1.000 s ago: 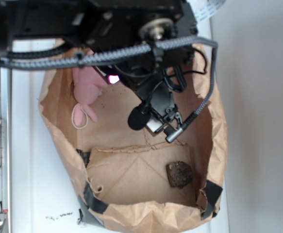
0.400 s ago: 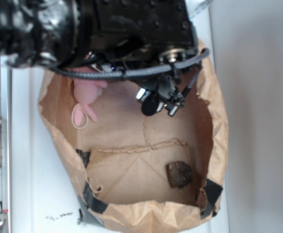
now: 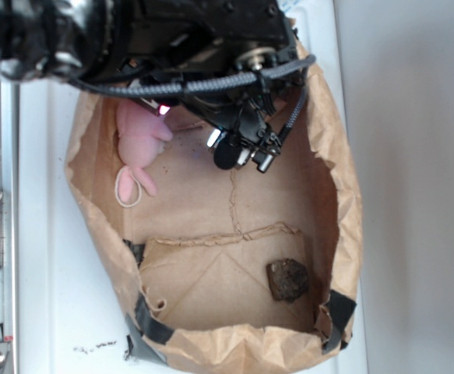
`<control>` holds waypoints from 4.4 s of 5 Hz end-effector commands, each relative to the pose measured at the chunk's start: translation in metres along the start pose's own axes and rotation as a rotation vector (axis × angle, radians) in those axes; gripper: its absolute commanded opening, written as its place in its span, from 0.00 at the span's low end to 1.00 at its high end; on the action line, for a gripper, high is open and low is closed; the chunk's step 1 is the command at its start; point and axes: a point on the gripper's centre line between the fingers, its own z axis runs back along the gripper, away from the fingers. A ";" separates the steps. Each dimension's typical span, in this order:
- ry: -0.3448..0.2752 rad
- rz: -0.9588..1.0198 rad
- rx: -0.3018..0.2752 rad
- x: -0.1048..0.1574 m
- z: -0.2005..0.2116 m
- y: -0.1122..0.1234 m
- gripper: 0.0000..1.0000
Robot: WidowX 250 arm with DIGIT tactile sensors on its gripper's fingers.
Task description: Grab the pink bunny.
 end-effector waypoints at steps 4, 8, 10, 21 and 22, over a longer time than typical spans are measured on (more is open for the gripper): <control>-0.091 -0.082 0.063 -0.003 -0.008 0.024 1.00; -0.152 -0.101 0.080 -0.009 -0.026 0.025 1.00; -0.228 -0.136 0.085 -0.030 -0.057 0.029 1.00; -0.187 -0.327 -0.249 -0.026 0.091 -0.013 0.00; -0.181 -0.338 -0.242 -0.026 0.089 -0.014 0.00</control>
